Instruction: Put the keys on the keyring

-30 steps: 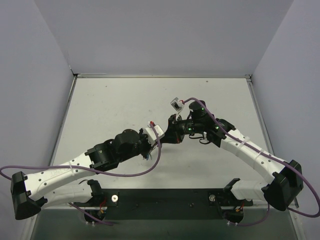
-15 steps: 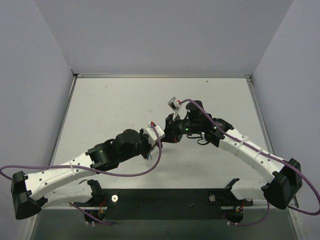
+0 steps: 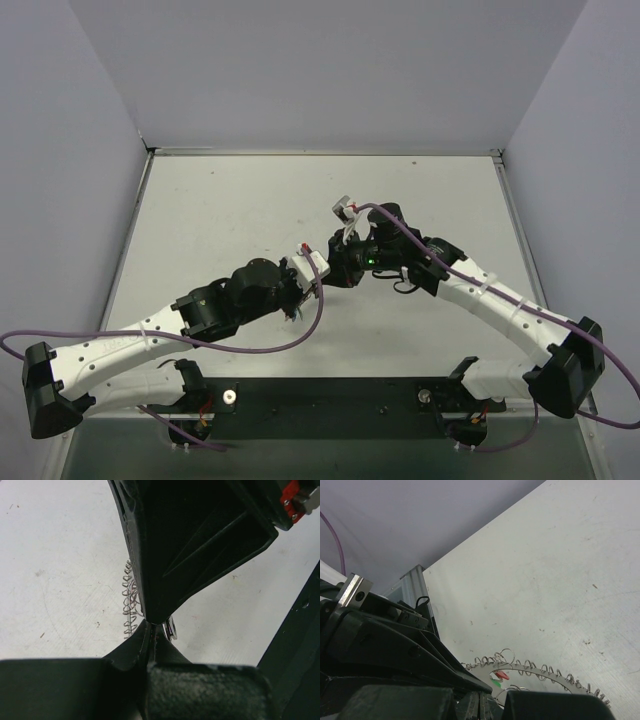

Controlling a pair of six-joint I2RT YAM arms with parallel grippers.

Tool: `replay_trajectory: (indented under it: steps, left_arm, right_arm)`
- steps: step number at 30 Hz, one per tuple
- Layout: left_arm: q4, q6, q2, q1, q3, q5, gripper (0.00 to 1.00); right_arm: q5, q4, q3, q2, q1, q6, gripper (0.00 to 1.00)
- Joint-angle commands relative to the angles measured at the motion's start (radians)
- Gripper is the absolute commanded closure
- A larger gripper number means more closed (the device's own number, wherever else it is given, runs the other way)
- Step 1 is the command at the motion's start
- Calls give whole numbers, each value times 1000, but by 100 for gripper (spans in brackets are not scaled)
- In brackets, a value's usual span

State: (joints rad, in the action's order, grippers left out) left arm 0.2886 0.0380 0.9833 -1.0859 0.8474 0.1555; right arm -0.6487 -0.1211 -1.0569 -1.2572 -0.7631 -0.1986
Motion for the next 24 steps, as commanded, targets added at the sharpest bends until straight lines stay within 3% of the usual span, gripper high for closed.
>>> replay_trajectory:
  steps: [1, 24]
  left_arm:
    - [-98, -3, -20, -6, 36, -5, 100]
    - [-111, -26, -18, -5, 41, -37, 100]
  right_arm:
    - [63, -25, -11, 22, -2, 53, 100]
    - [93, 6, 32, 47, -13, 71, 100]
